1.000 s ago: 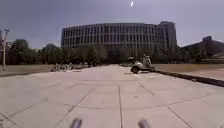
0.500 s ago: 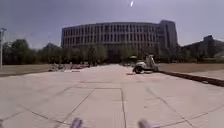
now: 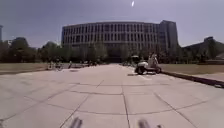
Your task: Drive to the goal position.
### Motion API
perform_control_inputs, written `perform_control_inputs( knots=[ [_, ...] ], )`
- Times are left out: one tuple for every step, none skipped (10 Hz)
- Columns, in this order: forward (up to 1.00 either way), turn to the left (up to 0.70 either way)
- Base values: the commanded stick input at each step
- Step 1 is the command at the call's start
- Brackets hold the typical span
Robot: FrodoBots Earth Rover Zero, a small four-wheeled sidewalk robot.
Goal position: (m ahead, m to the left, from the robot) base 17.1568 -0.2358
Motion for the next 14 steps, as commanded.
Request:
perform_control_inputs(
  knots=[
    [1.00,0.00],
    [1.00,0.00],
    [1.00,0.00],
    [1.00,0.00],
    [1.00,0.00],
    [1.00,0.00],
    [1.00,0.00],
    [1.00,0.00],
    [1.00,0.00],
    [1.00,-0.09],
    [1.00,-0.40],
    [1.00,-0.40],
    [1.00,-0.40],
    [1.00,-0.26]
  ],
)
